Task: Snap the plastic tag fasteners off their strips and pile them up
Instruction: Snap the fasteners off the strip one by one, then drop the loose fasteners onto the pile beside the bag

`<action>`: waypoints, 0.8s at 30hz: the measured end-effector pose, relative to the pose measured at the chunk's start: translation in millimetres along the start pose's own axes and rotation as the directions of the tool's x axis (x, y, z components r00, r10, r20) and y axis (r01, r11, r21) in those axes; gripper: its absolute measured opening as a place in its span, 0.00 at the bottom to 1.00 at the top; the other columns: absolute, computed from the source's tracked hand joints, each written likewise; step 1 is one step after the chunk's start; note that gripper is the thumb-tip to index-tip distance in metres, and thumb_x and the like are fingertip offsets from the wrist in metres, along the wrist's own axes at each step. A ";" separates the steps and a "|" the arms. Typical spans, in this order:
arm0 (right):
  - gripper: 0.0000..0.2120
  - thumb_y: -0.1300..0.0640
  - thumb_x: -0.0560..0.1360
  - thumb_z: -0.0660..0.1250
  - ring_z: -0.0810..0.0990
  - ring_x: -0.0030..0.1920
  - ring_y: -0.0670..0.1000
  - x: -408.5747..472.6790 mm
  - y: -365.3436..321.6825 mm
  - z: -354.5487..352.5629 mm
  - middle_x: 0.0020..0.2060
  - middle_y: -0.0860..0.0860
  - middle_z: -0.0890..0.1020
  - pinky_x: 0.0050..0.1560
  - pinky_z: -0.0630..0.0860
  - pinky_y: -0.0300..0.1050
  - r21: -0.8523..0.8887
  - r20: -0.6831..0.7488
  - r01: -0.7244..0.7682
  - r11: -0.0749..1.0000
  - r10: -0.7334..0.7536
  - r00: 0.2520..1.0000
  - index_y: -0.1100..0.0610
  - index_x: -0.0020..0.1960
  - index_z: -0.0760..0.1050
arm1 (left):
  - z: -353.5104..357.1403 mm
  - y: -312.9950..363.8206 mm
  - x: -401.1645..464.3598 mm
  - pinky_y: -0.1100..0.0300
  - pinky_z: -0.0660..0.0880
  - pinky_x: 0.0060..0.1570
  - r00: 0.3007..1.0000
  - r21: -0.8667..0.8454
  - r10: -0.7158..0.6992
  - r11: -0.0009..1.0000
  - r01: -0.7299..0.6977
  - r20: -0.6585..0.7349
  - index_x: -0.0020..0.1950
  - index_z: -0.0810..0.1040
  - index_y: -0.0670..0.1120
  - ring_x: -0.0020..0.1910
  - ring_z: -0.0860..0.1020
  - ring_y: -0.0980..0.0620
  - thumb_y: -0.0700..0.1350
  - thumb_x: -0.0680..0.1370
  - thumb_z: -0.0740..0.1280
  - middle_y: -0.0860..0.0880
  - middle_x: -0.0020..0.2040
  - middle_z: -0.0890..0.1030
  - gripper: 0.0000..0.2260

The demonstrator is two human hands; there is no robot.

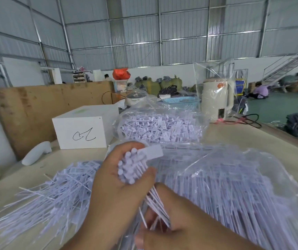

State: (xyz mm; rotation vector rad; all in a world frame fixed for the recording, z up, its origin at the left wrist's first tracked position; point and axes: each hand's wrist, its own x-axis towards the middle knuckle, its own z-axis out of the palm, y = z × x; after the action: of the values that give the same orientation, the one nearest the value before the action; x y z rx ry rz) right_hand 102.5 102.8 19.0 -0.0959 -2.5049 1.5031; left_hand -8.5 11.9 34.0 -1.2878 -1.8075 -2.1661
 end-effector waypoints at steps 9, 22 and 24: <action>0.12 0.55 0.78 0.64 0.76 0.32 0.36 2.7 3.6 15.8 0.28 0.36 0.78 0.38 0.69 0.29 0.258 -0.221 0.005 0.966 0.054 0.974 0.41 0.57 0.78 | 18.6 9.3 -3.9 0.64 0.78 0.33 0.915 -0.467 -0.396 0.796 0.386 0.082 0.61 0.77 0.48 0.43 0.85 0.51 0.37 0.52 0.78 0.44 0.48 0.85 0.38; 0.08 0.43 0.75 0.67 0.79 0.38 0.37 -3.4 10.8 -15.7 0.40 0.41 0.81 0.41 0.73 0.31 -0.277 -0.238 -0.113 0.954 0.045 0.970 0.44 0.52 0.75 | -35.2 -18.3 41.2 0.65 0.67 0.23 0.921 0.142 -0.379 0.910 0.388 -0.091 0.31 0.77 0.45 0.18 0.68 0.52 0.44 0.77 0.64 0.47 0.20 0.71 0.15; 0.07 0.44 0.77 0.65 0.79 0.43 0.37 -3.9 12.7 -24.1 0.44 0.40 0.80 0.45 0.75 0.31 -0.380 -0.302 -0.125 0.916 0.005 0.953 0.44 0.52 0.74 | -54.6 -31.4 53.7 0.63 0.64 0.23 0.930 0.441 -0.330 0.819 0.367 -0.160 0.31 0.72 0.45 0.20 0.68 0.51 0.47 0.78 0.65 0.49 0.22 0.71 0.16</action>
State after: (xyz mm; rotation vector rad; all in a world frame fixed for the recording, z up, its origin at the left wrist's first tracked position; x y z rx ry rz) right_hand 110.8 129.0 18.1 -0.4409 -2.5314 0.8948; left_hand -90.1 1.1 42.7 -0.8027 -2.4837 -1.7009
